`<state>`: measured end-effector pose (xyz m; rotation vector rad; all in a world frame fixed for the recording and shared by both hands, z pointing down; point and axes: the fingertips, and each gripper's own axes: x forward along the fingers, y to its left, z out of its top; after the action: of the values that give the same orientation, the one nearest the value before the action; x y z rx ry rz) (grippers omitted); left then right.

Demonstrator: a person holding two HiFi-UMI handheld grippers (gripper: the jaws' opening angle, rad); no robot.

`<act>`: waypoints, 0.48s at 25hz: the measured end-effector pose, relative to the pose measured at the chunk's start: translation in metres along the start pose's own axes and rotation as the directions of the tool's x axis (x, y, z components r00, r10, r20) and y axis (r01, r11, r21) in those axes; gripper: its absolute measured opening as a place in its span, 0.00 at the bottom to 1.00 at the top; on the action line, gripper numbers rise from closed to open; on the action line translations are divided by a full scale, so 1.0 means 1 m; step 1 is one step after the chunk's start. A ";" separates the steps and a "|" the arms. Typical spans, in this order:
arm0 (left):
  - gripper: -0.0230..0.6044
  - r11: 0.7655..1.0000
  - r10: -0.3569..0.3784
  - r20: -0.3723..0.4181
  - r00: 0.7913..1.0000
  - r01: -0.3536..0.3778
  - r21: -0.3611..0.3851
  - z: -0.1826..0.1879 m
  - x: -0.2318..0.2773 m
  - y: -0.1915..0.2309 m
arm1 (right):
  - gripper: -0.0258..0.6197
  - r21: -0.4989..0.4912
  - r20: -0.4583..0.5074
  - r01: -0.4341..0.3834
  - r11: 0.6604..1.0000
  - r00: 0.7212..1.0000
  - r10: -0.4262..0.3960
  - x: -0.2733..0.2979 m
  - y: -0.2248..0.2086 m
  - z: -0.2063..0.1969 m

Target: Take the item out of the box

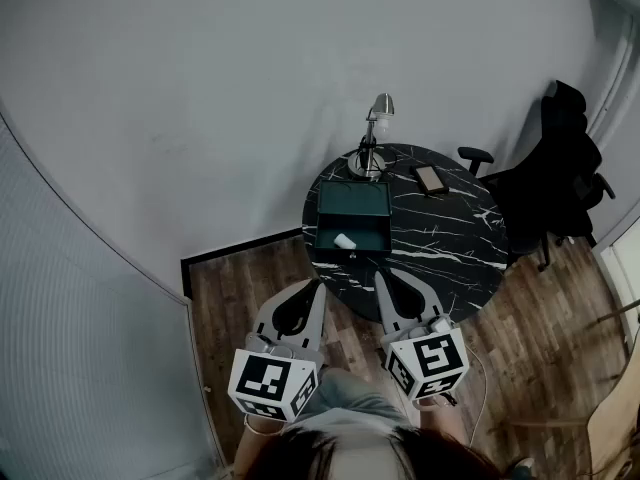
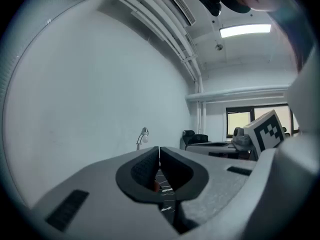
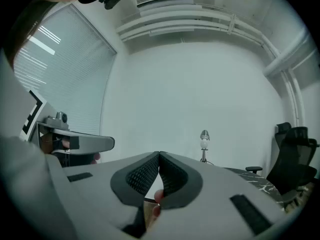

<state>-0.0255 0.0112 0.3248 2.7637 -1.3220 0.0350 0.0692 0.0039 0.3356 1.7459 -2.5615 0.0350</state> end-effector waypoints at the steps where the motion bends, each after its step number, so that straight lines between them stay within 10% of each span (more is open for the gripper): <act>1: 0.05 1.000 -0.002 0.000 1.000 0.002 -0.002 0.000 0.000 0.000 | 0.08 0.001 -0.001 0.000 1.000 1.000 0.000 0.000 0.001 0.000; 12: 0.05 1.000 -0.002 0.003 1.000 0.002 -0.022 -0.003 -0.003 -0.001 | 0.08 0.006 -0.003 0.025 1.000 1.000 -0.025 -0.006 -0.002 0.000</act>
<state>-0.0266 0.0144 0.3278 2.7479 -1.3128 0.0167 0.0734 0.0082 0.3353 1.7785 -2.5397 0.0440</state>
